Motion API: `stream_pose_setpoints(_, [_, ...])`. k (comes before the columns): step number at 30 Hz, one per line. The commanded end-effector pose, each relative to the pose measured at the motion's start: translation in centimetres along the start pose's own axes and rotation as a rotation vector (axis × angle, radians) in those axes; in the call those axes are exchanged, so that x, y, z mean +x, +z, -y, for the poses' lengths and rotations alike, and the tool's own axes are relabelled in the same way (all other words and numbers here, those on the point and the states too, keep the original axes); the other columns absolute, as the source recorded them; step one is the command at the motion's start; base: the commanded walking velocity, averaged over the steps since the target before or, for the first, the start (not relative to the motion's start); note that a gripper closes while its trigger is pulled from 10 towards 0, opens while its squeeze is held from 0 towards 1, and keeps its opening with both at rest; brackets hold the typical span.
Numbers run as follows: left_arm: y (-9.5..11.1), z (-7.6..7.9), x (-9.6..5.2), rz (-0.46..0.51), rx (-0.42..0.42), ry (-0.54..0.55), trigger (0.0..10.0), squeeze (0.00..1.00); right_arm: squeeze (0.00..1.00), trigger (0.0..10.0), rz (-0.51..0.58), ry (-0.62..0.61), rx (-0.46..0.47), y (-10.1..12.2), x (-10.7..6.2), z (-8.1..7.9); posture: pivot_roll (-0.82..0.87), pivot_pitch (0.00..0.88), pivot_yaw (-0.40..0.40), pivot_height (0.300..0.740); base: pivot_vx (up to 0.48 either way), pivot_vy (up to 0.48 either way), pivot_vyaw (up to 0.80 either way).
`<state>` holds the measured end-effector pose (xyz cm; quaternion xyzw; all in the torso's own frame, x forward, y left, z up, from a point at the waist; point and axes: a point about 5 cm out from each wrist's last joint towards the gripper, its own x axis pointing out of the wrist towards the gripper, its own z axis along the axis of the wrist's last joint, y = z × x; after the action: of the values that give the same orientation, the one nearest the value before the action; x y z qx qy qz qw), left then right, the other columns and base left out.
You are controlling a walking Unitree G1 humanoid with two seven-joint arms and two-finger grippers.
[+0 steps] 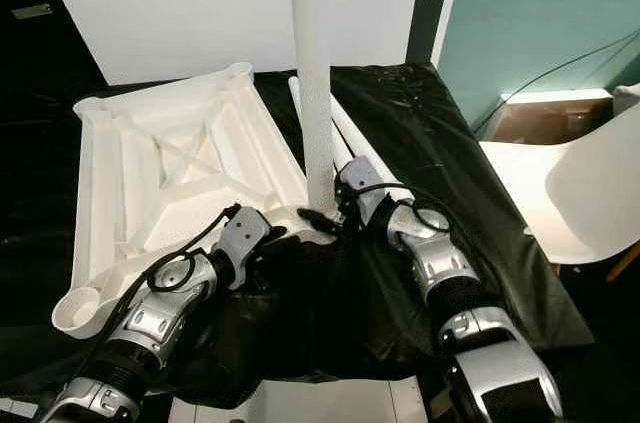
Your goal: Building children table
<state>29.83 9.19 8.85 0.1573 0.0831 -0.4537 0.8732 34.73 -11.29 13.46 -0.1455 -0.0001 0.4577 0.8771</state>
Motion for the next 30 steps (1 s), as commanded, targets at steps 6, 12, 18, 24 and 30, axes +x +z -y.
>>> stream_pose_setpoints(6, [-2.6, 1.5, -0.1, -0.108, -0.05, -0.076, 10.0, 0.0, 0.0, 0.0, -0.101, 0.016, 0.065, -2.3, 0.4, -1.7, 0.0, 0.0, 0.014, 0.74, 0.0, 0.0, 0.0])
stream_pose_setpoints(12, [-2.5, 1.5, 0.0, -0.106, -0.048, -0.076, 10.0, 0.0, 0.0, 0.0, 0.098, -0.341, 0.252, -2.4, 1.5, -4.4, 0.0, 0.0, 0.011, 0.74, 0.0, 0.0, 0.0])
stream_pose_setpoints(18, [-2.4, 1.5, 0.0, -0.107, -0.045, -0.081, 10.0, 0.0, 0.0, 0.0, 0.132, -0.542, 0.275, -2.4, 1.5, -5.1, 0.0, 0.0, 0.017, 0.74, 0.0, 0.0, 0.0])
stream_pose_setpoints(24, [-2.5, 1.6, 0.0, -0.11, -0.047, -0.084, 10.0, 0.0, 0.0, 1.8, 0.113, -0.577, 0.262, -2.3, 1.6, -4.5, 0.0, 0.0, 0.022, 0.74, 0.0, 0.0, 0.0])
stream_pose_setpoints(30, [-2.5, 1.7, 0.1, -0.109, -0.05, -0.084, 10.0, 0.0, 1.0, 10.0, 0.105, -0.416, 0.213, -2.1, 2.2, -6.0, 0.0, 0.0, 0.017, 0.74, 0.0, 0.0, 0.0])
